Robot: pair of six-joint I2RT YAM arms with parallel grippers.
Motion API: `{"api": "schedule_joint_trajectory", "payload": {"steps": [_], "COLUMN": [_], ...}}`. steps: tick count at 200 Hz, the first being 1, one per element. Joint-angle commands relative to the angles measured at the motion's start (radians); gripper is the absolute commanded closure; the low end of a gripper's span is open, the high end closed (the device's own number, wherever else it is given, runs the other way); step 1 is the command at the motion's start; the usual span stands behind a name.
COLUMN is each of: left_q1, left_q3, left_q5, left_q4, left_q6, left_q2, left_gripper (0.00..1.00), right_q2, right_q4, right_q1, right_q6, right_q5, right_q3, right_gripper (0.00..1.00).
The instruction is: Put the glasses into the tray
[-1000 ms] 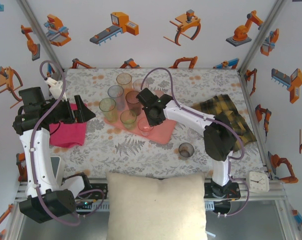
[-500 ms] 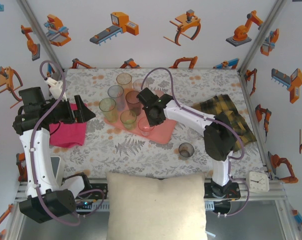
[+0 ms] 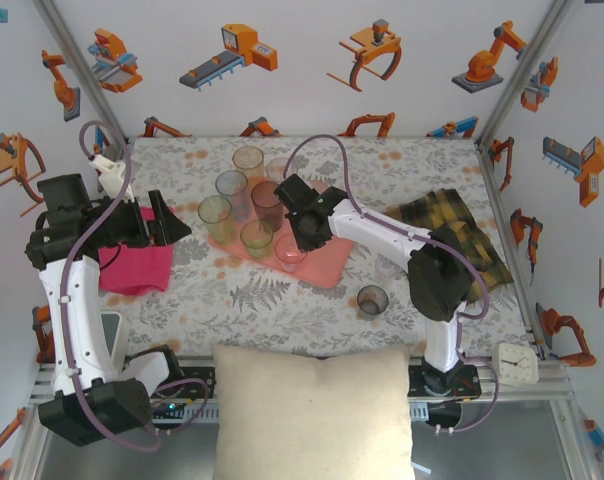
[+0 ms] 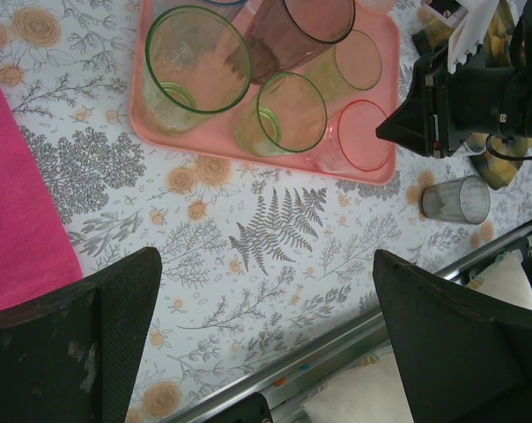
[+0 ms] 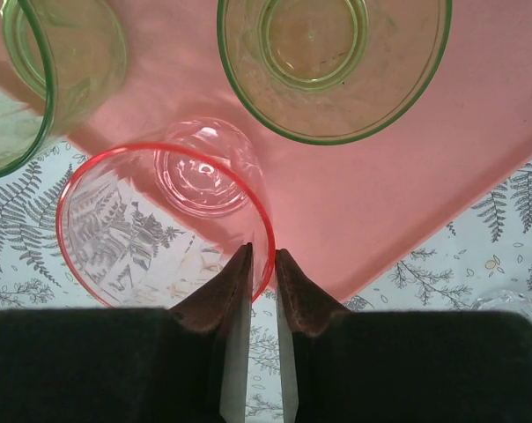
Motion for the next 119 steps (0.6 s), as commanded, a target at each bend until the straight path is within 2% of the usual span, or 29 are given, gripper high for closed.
{"api": "schedule_joint_trajectory", "payload": {"steps": [1,119], "left_q1": [0.008,0.011], "left_q3": [-0.001,-0.002], "left_q5": [0.026,0.026], "left_q4": [0.008,0.009], "left_q6": [-0.009,-0.009], "left_q2": [-0.017,-0.022], "left_gripper": [0.03,0.03], "right_q2": [-0.021,-0.079], "right_q4": [-0.003,-0.003], "right_q1": [-0.001,-0.004], "right_q6": [0.017,0.014], "right_q5": [-0.006,-0.004], "right_q3": [-0.013,-0.015], "right_gripper": [0.76,0.7]}}
